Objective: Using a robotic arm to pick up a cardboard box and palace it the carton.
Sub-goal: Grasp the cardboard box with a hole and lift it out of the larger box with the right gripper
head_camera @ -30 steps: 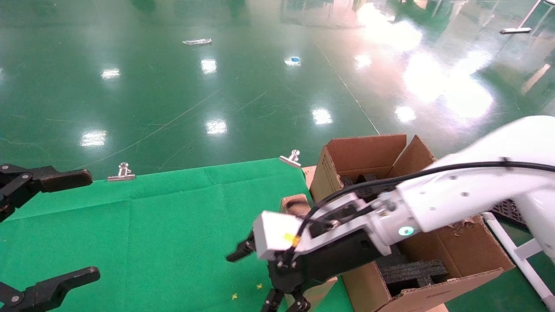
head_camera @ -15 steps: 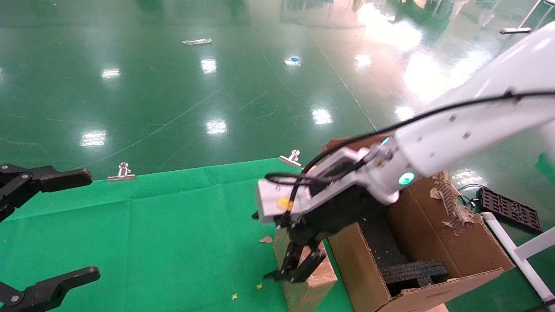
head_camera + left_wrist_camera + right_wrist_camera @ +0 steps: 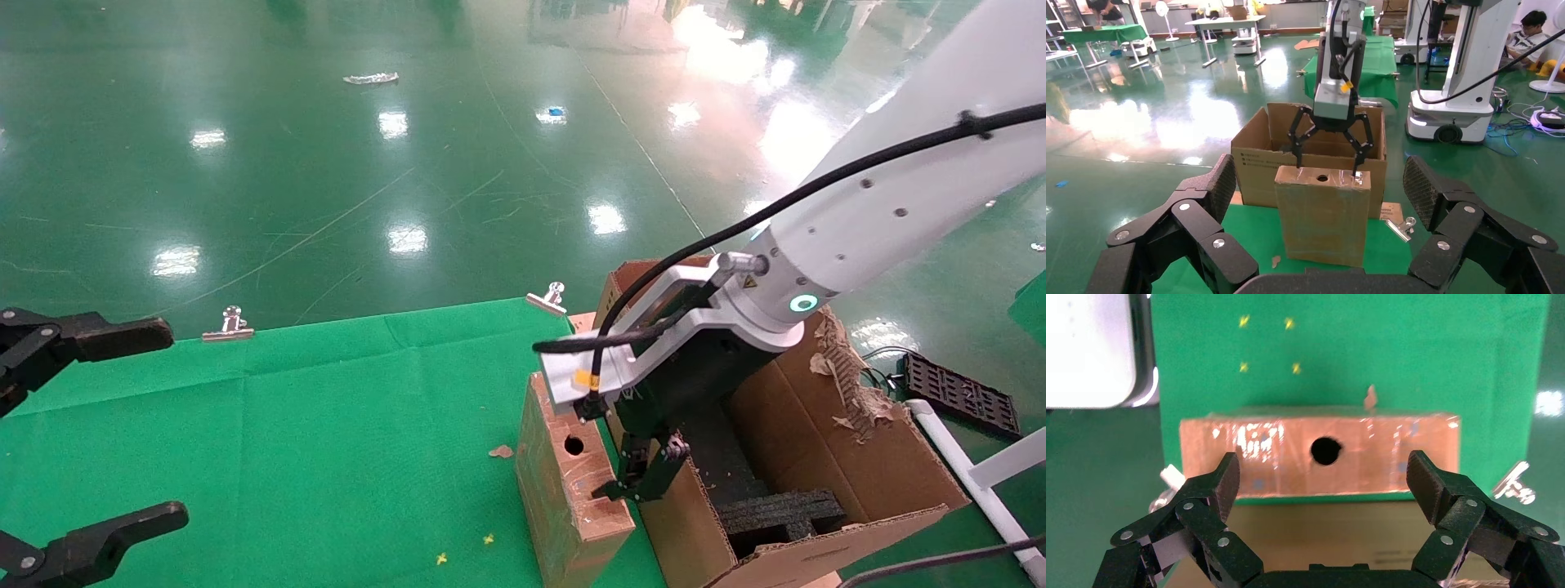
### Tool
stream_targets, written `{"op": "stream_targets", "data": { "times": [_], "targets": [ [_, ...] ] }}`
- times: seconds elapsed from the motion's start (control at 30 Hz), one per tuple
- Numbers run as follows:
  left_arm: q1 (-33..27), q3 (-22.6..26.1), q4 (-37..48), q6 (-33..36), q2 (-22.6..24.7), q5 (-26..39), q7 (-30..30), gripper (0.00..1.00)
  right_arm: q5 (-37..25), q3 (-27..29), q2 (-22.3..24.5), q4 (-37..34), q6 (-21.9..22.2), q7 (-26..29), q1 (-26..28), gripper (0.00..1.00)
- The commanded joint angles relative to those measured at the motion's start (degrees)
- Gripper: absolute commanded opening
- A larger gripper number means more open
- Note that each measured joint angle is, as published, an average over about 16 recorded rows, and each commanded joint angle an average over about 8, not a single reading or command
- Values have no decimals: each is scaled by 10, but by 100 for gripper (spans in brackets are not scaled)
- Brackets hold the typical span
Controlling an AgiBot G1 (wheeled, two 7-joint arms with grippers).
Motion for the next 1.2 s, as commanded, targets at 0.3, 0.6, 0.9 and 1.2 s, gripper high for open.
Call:
{"op": "stream_targets", "data": {
  "times": [0.3,0.6,0.9,1.2],
  "targets": [
    [0,0,0,0,0,0,0,100,5,-98,-32,0,8,36,55,100],
    [0,1,0,0,0,-1,0,100,-2,-131,-39,-6,29,165,96,100],
    [0,1,0,0,0,-1,1,100,37,-142,-47,-72,20,403,97,100],
    [0,1,0,-1,-1,-1,1,100,68,-162,-79,-163,8,465,79,100]
  ]
}}
